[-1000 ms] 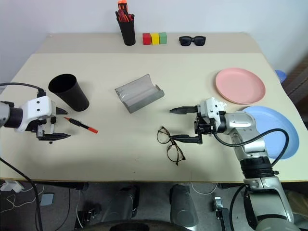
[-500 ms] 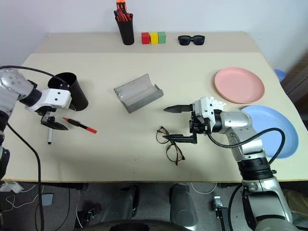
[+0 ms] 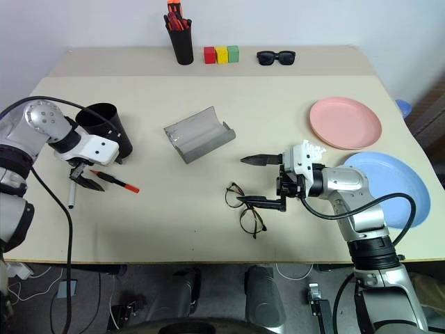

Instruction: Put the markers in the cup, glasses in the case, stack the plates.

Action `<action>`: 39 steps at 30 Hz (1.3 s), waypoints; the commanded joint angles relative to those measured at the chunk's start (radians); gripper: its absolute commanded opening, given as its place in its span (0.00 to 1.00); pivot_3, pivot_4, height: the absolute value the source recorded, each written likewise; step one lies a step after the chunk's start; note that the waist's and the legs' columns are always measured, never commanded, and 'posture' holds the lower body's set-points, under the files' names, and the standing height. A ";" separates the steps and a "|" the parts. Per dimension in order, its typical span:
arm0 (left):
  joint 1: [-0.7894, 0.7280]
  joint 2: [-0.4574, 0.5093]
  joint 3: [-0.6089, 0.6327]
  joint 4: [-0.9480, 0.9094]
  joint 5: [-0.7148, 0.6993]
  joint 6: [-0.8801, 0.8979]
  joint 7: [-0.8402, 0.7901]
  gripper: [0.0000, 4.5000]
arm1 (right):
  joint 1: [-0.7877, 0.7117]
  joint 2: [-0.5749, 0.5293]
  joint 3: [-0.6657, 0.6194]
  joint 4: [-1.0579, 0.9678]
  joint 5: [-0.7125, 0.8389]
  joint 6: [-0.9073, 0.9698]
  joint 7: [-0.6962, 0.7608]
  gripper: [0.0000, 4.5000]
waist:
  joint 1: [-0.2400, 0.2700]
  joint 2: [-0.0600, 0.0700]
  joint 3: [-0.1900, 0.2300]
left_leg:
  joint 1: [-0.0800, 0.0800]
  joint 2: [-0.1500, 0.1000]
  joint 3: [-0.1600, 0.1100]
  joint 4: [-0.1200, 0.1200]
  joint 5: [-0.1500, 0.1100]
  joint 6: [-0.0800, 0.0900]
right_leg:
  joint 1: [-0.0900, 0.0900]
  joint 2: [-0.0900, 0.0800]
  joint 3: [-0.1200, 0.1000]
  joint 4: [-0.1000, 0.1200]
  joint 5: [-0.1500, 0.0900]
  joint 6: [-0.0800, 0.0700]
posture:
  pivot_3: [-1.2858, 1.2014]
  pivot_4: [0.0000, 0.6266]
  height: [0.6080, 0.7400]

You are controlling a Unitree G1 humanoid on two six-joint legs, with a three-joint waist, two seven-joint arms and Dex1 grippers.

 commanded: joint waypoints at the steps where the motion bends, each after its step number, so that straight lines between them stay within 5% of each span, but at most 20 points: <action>1: -0.015 0.023 -0.010 -0.029 -0.020 -0.030 -0.005 1.00 | -0.015 -0.001 -0.019 -0.039 0.013 -0.008 -0.010 1.00 | 0.001 0.000 0.000 | 0.000 0.000 0.000 0.000 0.000 0.000 | 0.000 0.000 0.000 0.000 0.000 0.000 | 0.52 0.24 1.00; 23: 0.128 0.200 -0.089 -0.397 -0.226 0.056 -0.005 1.00 | -0.068 0.024 -0.001 0.042 0.000 -0.046 0.020 1.00 | -0.019 -0.001 0.001 | 0.001 0.000 -0.001 0.001 0.000 0.000 | -0.001 0.000 0.000 0.005 0.000 0.001 | 0.52 0.24 1.00; 39: 0.209 0.234 -0.028 -0.533 -0.185 0.136 -0.005 1.00 | -0.085 0.047 0.005 0.094 -0.013 -0.087 0.041 1.00 | -0.018 -0.001 0.001 | 0.002 0.000 -0.001 0.002 0.000 0.000 | -0.001 0.000 0.000 0.011 -0.002 0.000 | 0.52 0.24 1.00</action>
